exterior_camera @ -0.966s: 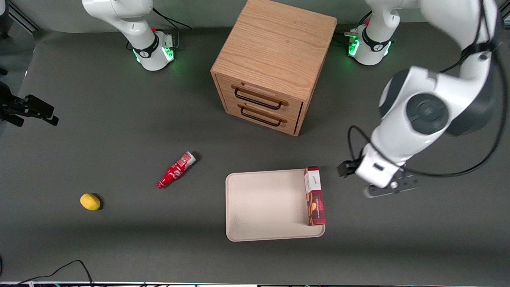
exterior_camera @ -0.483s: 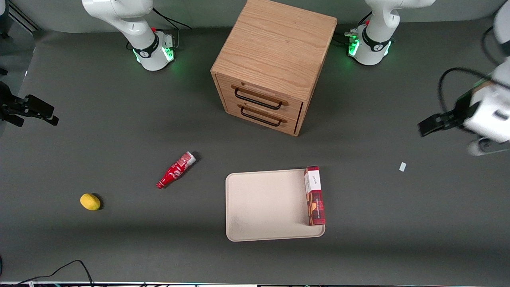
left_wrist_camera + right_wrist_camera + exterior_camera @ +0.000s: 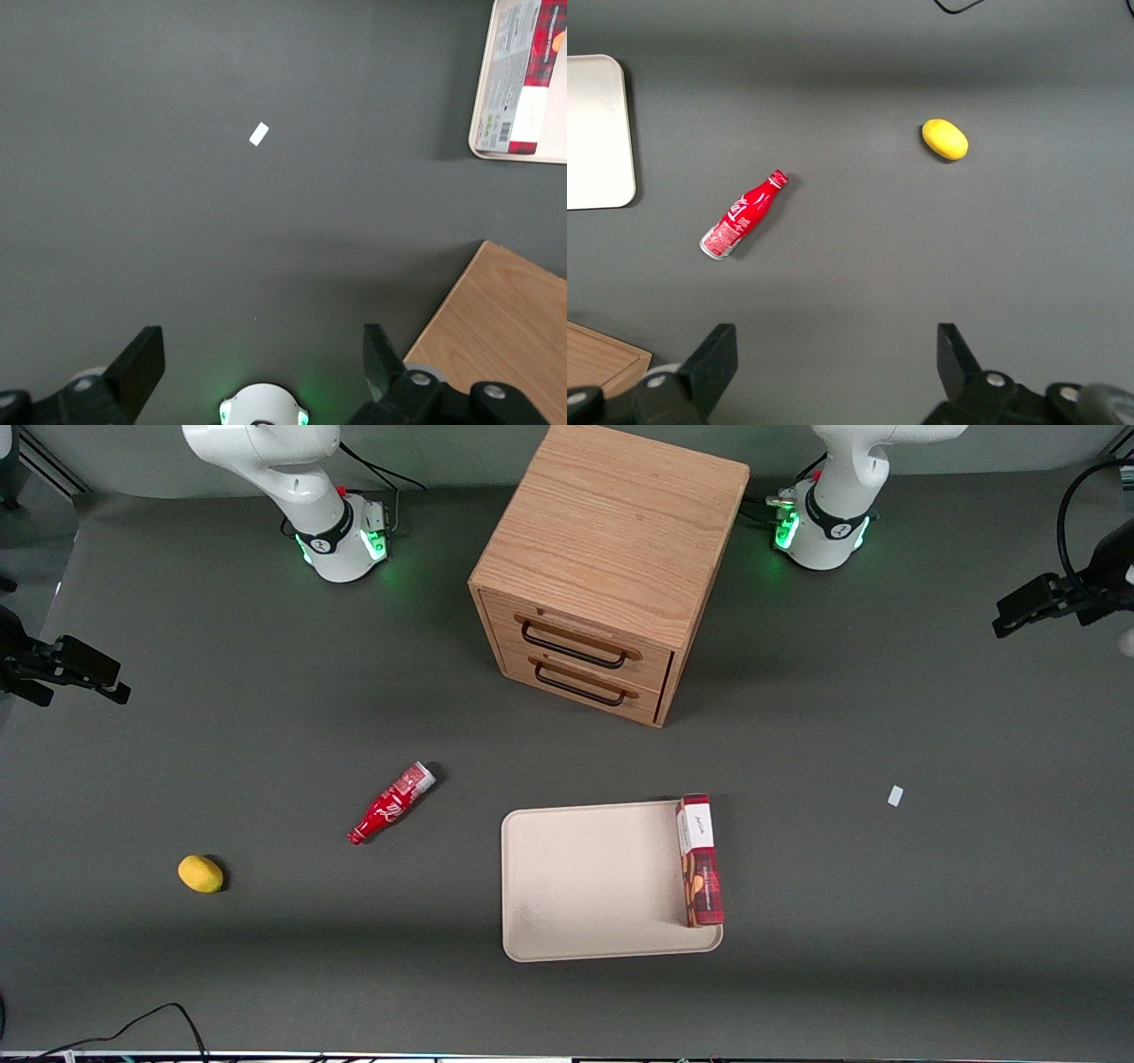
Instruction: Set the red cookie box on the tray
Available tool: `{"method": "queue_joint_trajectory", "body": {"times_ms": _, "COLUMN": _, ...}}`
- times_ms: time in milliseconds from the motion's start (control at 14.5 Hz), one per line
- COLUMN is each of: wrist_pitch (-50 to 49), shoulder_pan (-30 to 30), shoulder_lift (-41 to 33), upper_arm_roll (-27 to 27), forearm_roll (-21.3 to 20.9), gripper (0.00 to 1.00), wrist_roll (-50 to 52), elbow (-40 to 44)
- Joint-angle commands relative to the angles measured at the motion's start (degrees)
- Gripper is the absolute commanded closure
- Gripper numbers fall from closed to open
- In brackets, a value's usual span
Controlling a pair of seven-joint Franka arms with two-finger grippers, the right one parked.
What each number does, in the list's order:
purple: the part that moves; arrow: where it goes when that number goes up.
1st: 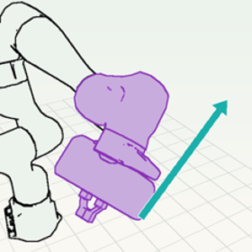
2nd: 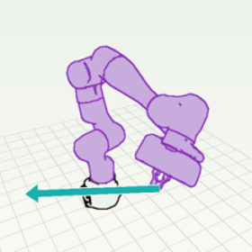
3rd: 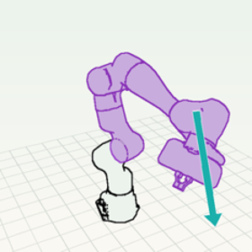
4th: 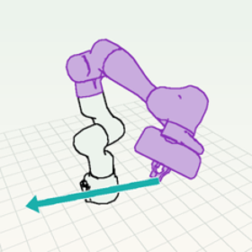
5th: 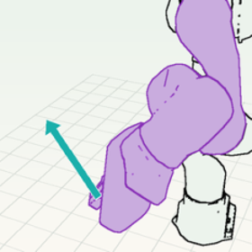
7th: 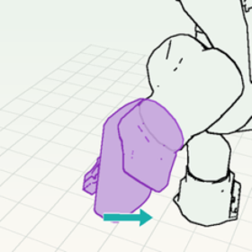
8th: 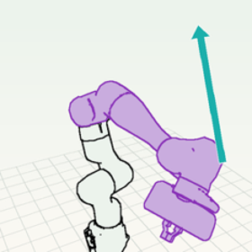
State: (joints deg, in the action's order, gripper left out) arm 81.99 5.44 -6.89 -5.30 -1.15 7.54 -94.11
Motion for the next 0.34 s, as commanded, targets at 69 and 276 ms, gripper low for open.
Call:
{"method": "queue_joint_trajectory", "body": {"times_ms": 69, "wrist_pitch": 0.46, "shoulder_pan": 0.62, "shoulder_lift": -1.38, "upper_arm_roll": -1.2, "forearm_roll": -0.43, "gripper": 0.0, "wrist_roll": -2.0, "elbow": -0.91}}
{"method": "queue_joint_trajectory", "body": {"times_ms": 276, "wrist_pitch": -1.91, "shoulder_pan": 0.62, "shoulder_lift": 0.9, "upper_arm_roll": -1.29, "forearm_roll": -0.34, "gripper": 0.0, "wrist_roll": -6.65, "elbow": 3.83}}
